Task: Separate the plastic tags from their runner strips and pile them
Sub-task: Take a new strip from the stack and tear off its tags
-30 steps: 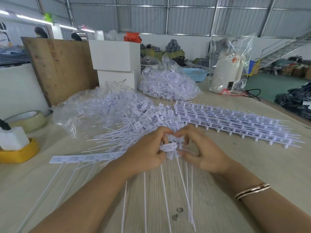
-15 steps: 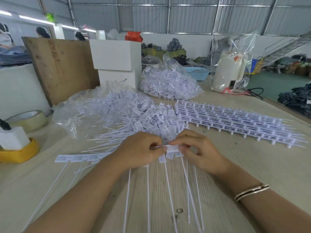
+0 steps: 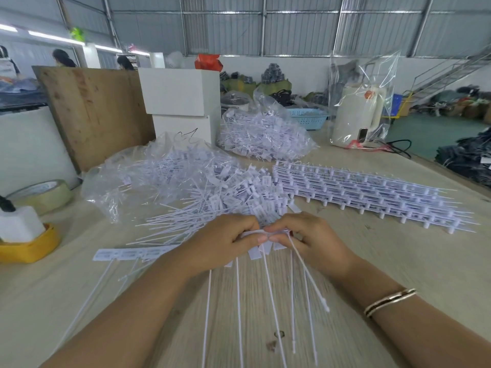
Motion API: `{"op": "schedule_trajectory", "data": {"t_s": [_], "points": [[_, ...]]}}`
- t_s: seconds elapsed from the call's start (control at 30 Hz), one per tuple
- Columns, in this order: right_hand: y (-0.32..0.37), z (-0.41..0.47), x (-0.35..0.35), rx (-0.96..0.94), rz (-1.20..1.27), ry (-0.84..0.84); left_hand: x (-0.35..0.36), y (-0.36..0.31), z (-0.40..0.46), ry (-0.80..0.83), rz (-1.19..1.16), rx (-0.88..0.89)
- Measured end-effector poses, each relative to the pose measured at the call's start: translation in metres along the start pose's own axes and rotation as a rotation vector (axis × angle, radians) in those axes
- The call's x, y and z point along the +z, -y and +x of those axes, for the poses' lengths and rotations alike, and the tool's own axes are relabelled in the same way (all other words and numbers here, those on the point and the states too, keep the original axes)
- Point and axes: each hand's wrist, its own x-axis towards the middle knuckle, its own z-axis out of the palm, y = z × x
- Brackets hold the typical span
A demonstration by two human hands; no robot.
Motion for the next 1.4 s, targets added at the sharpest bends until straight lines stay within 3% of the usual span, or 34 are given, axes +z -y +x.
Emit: {"op": "schedule_trajectory", "data": {"t_s": [0.33, 0.6, 0.7, 0.8, 0.97, 1.1, 1.23, 1.4], "points": [[-0.001, -0.001, -0.003, 0.119, 0.204, 0.043, 0.001, -0.001, 0.0, 0.026, 0.074, 0.041], [0.003, 0.001, -0.009, 0.119, 0.321, 0.065, -0.001, -0.008, -0.002, 0.021, -0.069, 0.027], [0.003, 0.001, -0.019, 0.168, 0.403, -0.015, -0.003, -0.008, -0.005, 0.043, -0.086, 0.038], [-0.01, -0.007, -0.042, 0.19, 0.286, -0.122, -0.008, -0.003, -0.007, 0.033, -0.12, 0.007], [-0.02, -0.006, -0.029, 0.14, -0.056, 0.079, -0.009, 0.0, -0.006, 0.07, -0.101, -0.063], [-0.026, -0.002, -0.02, 0.004, -0.185, 0.225, -0.012, 0.004, -0.006, 0.078, -0.078, -0.105], [-0.031, -0.006, -0.024, 0.026, -0.24, 0.28, -0.01, 0.004, -0.005, 0.105, -0.028, -0.117], [-0.018, -0.003, -0.027, -0.048, -0.237, 0.059, -0.01, -0.002, -0.006, 0.103, -0.053, -0.146]]}}
